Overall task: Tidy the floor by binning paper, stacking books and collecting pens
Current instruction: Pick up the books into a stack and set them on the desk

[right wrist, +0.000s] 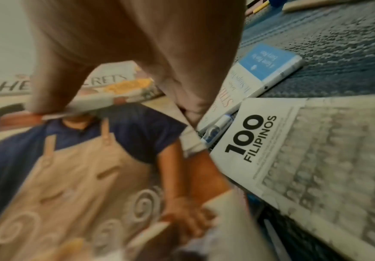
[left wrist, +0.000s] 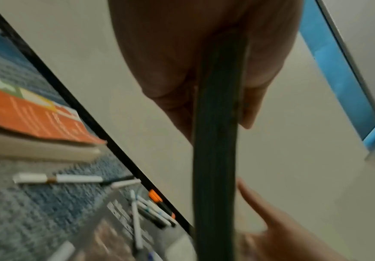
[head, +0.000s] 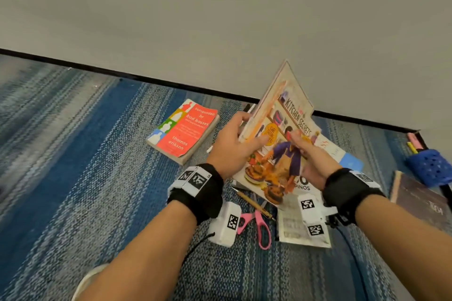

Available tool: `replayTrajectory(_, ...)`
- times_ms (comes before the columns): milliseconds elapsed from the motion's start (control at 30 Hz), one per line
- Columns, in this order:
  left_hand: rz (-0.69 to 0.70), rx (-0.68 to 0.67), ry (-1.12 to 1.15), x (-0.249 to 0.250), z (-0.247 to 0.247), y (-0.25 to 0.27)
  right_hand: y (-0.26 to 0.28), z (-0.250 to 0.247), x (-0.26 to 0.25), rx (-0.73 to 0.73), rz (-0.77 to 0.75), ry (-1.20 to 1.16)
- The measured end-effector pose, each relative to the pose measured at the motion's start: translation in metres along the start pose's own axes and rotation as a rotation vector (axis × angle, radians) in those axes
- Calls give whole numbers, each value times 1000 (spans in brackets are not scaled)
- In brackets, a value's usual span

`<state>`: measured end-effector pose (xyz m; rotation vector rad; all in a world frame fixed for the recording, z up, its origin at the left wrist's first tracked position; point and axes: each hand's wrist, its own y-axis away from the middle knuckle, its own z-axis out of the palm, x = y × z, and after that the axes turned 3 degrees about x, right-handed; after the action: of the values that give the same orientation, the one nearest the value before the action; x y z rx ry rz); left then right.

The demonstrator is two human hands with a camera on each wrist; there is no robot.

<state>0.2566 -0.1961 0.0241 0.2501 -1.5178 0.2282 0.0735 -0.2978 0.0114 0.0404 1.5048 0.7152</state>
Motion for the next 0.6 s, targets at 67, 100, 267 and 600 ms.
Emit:
replayTrajectory(67, -11, -32, -126, -7, -23, -9, -4, 0, 0, 69, -37, -100)
replayTrajectory(100, -35, -50, -262, -17, -39, -16, -5, 3, -3, 119, -87, -58)
replayTrajectory(267, -381, 233, -1108, -67, -136, -48, -4, 32, -17, 274, -292, 760)
replayTrajectory(600, -693, 203, -1008, -98, -162, -61, 53, 126, 23, 43, -455, 1591)
